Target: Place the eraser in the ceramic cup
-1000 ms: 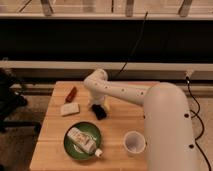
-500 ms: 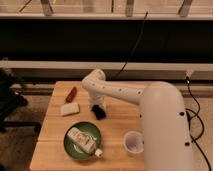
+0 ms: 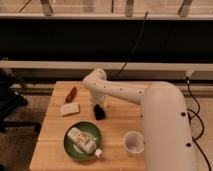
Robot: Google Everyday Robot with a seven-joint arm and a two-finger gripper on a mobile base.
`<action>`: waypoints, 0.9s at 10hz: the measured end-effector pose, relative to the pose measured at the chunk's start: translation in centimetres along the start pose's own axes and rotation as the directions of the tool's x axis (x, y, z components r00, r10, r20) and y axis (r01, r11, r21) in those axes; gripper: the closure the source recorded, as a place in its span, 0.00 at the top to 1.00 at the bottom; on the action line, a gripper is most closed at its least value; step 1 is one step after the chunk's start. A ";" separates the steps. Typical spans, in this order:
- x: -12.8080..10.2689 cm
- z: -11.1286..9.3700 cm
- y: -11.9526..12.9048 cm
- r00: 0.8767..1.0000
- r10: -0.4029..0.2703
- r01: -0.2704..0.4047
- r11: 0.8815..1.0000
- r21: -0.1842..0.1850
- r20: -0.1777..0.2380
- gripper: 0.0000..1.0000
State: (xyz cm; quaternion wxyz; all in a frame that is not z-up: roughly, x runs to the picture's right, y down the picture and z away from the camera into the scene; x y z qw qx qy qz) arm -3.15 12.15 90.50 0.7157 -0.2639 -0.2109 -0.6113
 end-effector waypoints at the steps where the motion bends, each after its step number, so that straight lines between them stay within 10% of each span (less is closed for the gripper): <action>1: 0.2 -0.5 0.4 1.000 0.011 -0.011 1.000 -0.003 -0.006 0.00; 9: 0.7 -7.9 6.3 0.980 0.159 -0.160 0.987 0.002 -0.118 0.00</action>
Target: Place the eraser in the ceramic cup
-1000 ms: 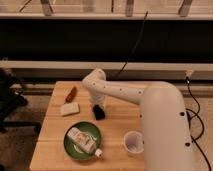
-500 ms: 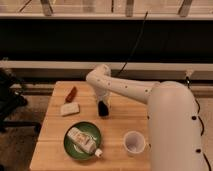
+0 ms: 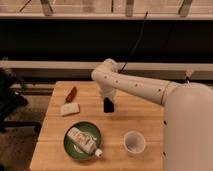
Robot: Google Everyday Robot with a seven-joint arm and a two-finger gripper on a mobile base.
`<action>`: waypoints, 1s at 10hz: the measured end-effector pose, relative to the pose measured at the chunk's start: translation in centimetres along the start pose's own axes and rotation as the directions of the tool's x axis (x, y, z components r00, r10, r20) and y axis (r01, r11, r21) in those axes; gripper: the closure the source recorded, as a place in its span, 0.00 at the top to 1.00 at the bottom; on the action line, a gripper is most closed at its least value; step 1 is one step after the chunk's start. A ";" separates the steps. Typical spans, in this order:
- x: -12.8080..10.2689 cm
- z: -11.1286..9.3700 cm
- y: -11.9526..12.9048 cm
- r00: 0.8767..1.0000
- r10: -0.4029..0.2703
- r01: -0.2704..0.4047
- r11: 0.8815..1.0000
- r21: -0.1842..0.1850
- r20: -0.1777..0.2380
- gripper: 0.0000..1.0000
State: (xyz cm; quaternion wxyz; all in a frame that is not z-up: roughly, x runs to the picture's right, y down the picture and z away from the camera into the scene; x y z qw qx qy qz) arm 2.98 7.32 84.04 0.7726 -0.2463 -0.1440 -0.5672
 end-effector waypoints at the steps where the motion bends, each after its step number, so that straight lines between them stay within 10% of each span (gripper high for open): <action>1: -0.5 -0.9 0.9 1.000 0.007 -0.007 1.000 0.010 -0.011 0.00; 10: -3.4 -7.3 7.9 0.997 0.070 -0.067 0.993 0.095 -0.022 0.00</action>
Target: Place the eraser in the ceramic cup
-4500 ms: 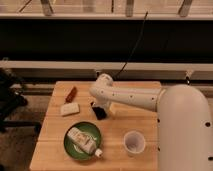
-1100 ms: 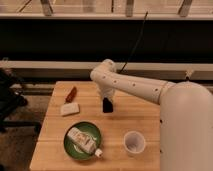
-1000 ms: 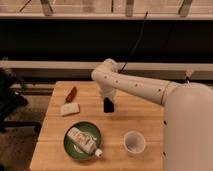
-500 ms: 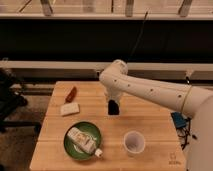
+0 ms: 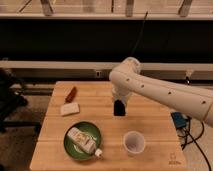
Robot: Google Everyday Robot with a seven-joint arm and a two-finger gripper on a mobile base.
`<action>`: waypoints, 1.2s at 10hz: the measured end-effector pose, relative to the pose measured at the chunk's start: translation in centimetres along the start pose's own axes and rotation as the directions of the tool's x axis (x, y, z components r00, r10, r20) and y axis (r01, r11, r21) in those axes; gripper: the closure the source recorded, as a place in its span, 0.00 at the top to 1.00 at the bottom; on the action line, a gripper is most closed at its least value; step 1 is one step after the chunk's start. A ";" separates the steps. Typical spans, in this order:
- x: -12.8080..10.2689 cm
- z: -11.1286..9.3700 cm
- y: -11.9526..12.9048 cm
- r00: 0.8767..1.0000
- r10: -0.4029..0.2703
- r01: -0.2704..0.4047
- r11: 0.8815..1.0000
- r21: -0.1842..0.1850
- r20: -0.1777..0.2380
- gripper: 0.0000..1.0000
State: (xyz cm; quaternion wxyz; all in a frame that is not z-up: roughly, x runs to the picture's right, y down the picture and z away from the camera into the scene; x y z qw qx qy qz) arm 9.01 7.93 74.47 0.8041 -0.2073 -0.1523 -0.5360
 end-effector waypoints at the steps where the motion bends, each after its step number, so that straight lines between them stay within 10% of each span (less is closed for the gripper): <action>1: -0.5 -0.3 0.5 1.000 0.006 -0.006 1.000 0.004 0.007 0.00; 12: -7.6 -2.1 6.7 0.998 0.051 -0.052 0.995 0.080 0.022 0.00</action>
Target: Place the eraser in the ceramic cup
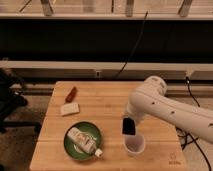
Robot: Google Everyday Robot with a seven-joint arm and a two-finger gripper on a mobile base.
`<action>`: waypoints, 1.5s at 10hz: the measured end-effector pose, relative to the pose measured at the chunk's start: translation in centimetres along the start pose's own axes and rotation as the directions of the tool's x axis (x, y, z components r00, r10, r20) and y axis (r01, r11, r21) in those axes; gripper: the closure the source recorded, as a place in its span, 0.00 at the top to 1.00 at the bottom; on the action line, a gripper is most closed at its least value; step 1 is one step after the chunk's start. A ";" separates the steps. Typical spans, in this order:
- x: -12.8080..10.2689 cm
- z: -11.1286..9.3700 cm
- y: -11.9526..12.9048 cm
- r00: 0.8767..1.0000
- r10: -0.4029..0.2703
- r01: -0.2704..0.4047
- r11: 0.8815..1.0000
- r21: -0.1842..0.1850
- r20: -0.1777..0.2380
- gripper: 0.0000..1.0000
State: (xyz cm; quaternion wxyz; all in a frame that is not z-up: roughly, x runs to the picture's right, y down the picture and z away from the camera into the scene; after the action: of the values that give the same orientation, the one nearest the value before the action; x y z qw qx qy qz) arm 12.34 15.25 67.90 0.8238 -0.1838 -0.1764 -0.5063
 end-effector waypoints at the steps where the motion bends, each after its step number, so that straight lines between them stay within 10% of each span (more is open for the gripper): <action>1: -0.2 -0.1 0.9 1.000 0.014 -0.014 1.000 0.004 -0.006 0.00; 5: -0.2 -0.3 2.6 0.999 0.044 -0.044 0.999 0.010 -0.008 0.02; 12: -1.6 0.5 4.1 0.997 0.072 -0.072 0.997 0.014 0.006 0.72; 15: -1.8 0.9 3.9 0.998 0.068 -0.068 0.998 0.015 0.006 0.80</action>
State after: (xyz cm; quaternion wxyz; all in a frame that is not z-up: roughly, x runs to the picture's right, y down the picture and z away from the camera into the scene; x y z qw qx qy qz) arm 14.99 18.72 67.28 0.8415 -0.1848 -0.1762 -0.4761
